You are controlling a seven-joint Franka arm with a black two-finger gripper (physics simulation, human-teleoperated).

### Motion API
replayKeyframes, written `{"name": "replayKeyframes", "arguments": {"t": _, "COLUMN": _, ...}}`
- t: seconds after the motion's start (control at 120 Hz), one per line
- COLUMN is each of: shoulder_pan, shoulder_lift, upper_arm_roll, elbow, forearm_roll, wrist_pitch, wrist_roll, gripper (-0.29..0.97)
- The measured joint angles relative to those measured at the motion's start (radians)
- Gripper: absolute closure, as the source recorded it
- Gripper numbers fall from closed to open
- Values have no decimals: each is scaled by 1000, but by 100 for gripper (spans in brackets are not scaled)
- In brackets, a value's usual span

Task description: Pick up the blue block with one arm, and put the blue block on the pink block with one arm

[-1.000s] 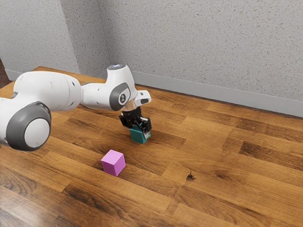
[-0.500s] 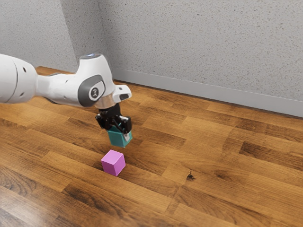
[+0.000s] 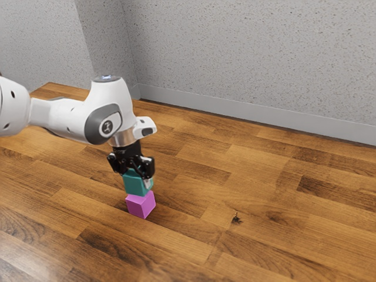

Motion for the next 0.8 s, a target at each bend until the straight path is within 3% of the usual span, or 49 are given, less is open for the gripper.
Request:
{"name": "replayKeyframes", "arguments": {"t": 0.35, "shoulder_pan": 6, "shoulder_lift": -42, "upper_arm_roll": 0, "elbow": -75, "forearm_roll": 23, "wrist_pitch": 30, "wrist_roll": -21, "gripper": 30}}
{"name": "replayKeyframes", "arguments": {"t": 0.8, "shoulder_pan": 10, "shoulder_lift": 4, "upper_arm_roll": 0, "elbow": -56, "forearm_roll": 71, "wrist_pitch": 77, "wrist_roll": -15, "gripper": 31}}
